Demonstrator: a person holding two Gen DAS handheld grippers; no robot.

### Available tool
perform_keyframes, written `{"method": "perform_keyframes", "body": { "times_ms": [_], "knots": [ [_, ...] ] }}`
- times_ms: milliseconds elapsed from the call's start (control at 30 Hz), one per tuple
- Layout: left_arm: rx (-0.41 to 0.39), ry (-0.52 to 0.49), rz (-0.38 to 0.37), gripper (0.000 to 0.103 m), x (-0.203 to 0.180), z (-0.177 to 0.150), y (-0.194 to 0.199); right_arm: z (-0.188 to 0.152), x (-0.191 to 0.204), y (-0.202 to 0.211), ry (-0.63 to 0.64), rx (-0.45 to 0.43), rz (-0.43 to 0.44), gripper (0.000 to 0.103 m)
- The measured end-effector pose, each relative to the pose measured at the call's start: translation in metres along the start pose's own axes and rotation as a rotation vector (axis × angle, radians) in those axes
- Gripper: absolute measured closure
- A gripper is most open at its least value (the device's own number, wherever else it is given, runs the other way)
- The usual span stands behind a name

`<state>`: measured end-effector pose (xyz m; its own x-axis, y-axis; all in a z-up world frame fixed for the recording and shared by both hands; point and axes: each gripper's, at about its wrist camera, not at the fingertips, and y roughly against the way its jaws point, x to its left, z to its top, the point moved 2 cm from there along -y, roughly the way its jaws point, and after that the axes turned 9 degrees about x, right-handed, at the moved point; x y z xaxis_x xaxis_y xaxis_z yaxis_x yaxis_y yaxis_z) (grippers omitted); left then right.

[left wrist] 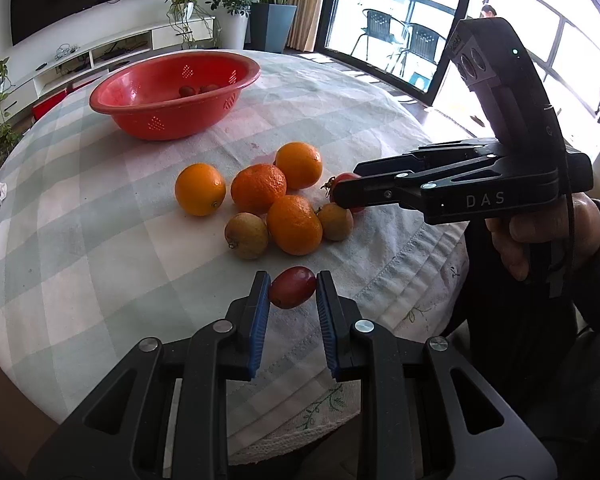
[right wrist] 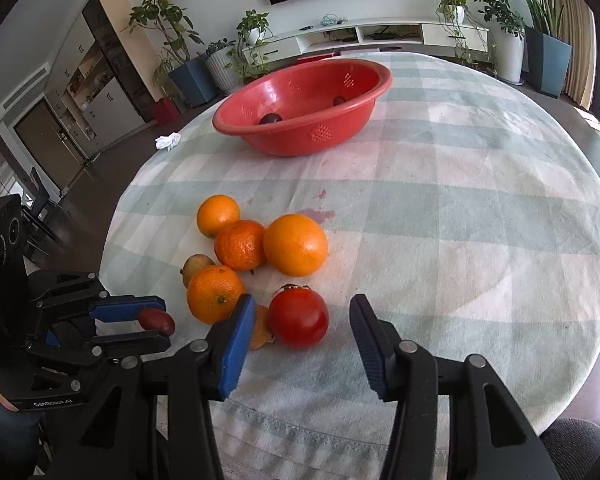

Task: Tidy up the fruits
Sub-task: 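Lift the red plum with the left tool while the right tool grasps a red tomato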

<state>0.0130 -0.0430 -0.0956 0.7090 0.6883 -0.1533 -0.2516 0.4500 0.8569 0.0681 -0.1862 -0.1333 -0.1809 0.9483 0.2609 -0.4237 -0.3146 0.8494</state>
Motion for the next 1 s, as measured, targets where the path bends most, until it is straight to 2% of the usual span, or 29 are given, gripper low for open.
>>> {"method": "perform_keyframes", "body": {
  "times_ms": [167, 400, 700, 1000],
  "knots": [
    [-0.005, 0.006, -0.007, 0.081, 0.0, 0.001, -0.001, 0.0, -0.003, 0.0, -0.009, 0.01, 0.01, 0.055],
    [-0.015, 0.019, -0.011, 0.081, 0.002, 0.002, 0.002, -0.001, -0.007, -0.001, -0.043, 0.028, 0.061, 0.069],
    [-0.04, 0.041, 0.0, 0.081, 0.01, 0.005, 0.012, -0.003, -0.014, 0.01, -0.067, 0.01, 0.084, 0.069],
    [-0.102, 0.079, 0.047, 0.081, 0.042, 0.026, 0.038, 0.008, -0.034, 0.037, -0.112, -0.069, 0.088, 0.069]
  ]
}}
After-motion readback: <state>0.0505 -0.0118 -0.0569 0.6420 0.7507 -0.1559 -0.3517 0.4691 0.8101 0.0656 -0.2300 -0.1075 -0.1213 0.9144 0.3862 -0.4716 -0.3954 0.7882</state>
